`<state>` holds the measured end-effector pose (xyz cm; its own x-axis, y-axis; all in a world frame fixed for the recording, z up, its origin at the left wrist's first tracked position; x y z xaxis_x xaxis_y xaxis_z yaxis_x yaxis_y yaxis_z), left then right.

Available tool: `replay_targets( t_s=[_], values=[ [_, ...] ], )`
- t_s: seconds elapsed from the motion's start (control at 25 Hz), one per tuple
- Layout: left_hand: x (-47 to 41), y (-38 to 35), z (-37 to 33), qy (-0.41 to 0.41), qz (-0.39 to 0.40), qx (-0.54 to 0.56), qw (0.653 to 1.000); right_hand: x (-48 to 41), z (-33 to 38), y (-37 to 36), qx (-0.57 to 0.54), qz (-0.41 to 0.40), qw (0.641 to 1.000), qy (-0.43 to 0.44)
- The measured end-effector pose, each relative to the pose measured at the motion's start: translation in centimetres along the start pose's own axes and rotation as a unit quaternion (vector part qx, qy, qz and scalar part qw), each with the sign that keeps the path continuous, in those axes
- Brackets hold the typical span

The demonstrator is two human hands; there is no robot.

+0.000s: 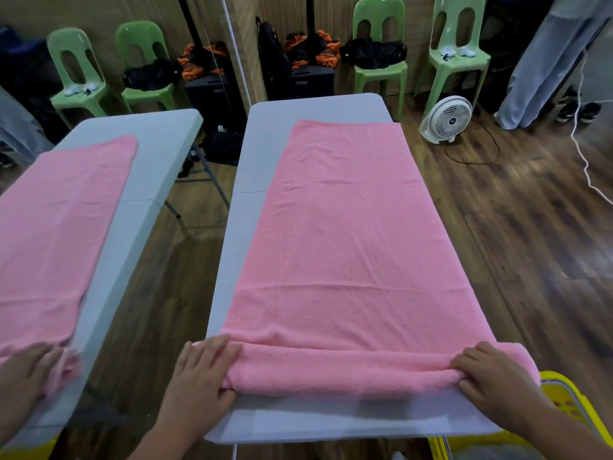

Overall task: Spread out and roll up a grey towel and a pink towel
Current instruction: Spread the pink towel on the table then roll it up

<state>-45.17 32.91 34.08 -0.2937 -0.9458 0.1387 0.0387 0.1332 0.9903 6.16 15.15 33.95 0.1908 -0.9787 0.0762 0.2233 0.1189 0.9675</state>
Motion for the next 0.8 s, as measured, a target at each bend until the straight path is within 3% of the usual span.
replay_targets(
  t_s=[0.16,0.32,0.4,0.48,0.56,0.68,0.8],
  values=[
    [-0.3,0.6,0.2,-0.009,-0.018,0.05,0.999,0.2,0.1,1.1,-0.022,0.02,1.0,0.0],
    [-1.7,3.1,1.4,-0.044,0.036,0.068,0.996,-2.9,-0.8,3.8,-0.06,0.101,0.992,-0.035],
    [-3.8,4.2,1.7,-0.013,0.038,0.065,0.997,-4.9,-2.0,4.7,-0.067,0.056,0.994,-0.07],
    [-5.4,3.9,1.8,0.003,-0.025,0.008,1.0,-5.9,-3.4,3.8,0.013,-0.012,0.997,-0.075],
    [-5.4,2.5,1.3,0.002,-0.034,-0.016,0.999,-5.6,-3.2,2.4,0.06,-0.008,0.997,-0.047],
    [-3.9,0.4,0.9,-0.004,-0.031,-0.016,0.999,-4.1,-2.9,0.7,0.068,-0.049,0.996,0.001],
    [-3.8,1.4,-0.2,0.056,-0.028,-0.017,0.998,-4.8,-2.9,1.7,0.035,-0.085,0.996,-0.005]
  ],
)
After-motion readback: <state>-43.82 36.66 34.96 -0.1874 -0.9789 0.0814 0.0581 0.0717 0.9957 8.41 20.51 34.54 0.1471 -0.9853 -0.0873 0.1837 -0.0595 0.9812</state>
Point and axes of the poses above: each hand's wrist, its own x-axis away from the middle knuckle, its own y-axis out of the back of the hand, z = x × y, the point moved 1 cm from there along -x, towards the middle knuckle, and after that the axes turned 12 degrees about y, right-handed, at the moved point
